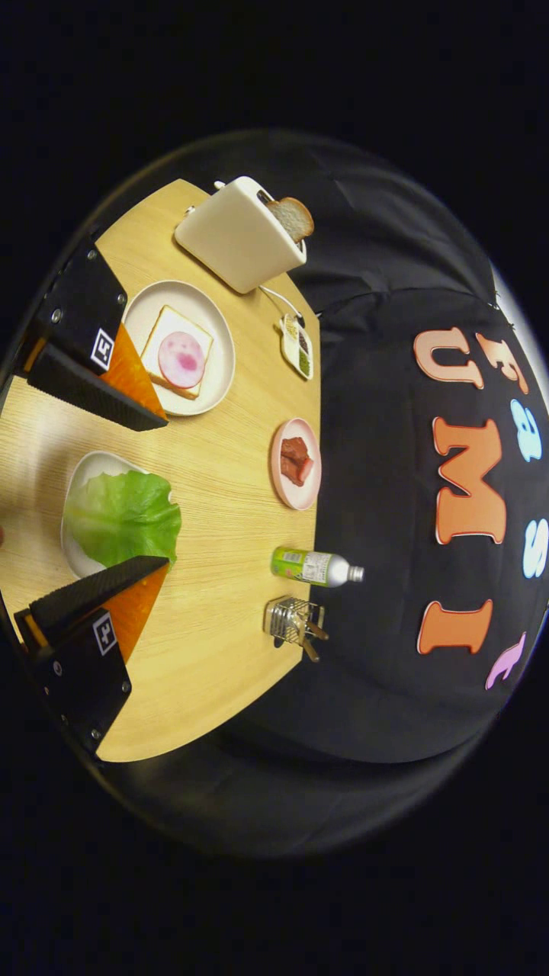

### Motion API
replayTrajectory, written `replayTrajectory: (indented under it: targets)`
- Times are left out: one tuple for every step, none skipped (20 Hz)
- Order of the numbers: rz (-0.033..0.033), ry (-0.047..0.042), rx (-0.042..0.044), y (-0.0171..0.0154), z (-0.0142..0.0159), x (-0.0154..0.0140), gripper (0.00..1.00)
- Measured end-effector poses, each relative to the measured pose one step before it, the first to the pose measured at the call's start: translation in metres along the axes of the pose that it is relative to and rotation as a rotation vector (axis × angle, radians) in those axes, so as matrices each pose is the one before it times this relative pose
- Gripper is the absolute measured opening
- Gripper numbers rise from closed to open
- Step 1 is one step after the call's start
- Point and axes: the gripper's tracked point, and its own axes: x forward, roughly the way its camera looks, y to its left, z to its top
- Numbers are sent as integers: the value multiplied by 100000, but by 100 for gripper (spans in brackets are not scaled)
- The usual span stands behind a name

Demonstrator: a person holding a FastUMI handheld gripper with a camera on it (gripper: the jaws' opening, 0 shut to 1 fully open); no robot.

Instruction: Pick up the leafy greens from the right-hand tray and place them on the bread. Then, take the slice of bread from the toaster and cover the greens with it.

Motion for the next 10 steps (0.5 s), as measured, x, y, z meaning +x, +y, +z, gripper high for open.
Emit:
replayTrajectory:
  targets:
    - [-571,3315,-756,-275,-556,471,99]
    - [-516,2943,-537,-253,-560,340,99]
    - [351,3143,-196,-57,-502,578,99]
    - [728,3082,482,70,-435,496,98]
    - [461,3487,595,-109,-587,522,97]
    - [-170,3425,714,-133,-500,539,97]
    - [-17,3159,427,-161,-459,542,97]
    - [33,2675,438,-168,-269,492,95]
    - [148,2912,903,-56,-338,465,95]
    - [352,2349,1020,-100,-191,374,94]
